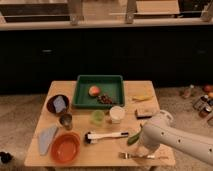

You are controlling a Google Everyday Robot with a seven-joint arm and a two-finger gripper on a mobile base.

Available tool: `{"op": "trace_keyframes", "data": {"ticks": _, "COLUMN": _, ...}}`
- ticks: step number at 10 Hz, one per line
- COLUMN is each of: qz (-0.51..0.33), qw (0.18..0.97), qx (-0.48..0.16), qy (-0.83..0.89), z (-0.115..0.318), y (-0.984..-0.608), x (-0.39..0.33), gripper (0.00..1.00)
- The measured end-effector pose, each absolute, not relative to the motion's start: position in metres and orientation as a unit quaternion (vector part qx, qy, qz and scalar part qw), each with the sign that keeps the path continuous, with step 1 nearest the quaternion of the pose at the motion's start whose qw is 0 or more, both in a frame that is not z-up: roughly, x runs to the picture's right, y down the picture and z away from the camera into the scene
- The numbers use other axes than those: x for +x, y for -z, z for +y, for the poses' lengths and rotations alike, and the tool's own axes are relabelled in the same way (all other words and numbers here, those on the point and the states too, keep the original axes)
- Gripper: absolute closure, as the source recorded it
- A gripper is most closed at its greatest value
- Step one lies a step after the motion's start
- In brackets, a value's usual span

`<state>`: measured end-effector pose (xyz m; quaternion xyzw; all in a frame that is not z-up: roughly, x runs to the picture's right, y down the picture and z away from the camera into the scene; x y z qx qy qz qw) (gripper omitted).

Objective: Place pepper in red bowl

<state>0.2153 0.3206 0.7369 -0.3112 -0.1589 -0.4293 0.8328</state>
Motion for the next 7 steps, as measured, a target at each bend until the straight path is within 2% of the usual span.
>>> {"op": "trace_keyframes", "data": {"ticks": 2, "qz": -0.153, "qw": 0.842, "qx": -0.307, "qy": 0.417, "z": 0.307, "y": -0.740, "x": 0.215, "gripper": 0.20}}
{"op": "trace_keyframes", "data": {"ticks": 7, "qz": -0.144, "qw": 0.868, "qx": -0.310, "qy": 0.359, "z": 0.276, "y": -0.758, "x": 0.211, "gripper": 0.20}}
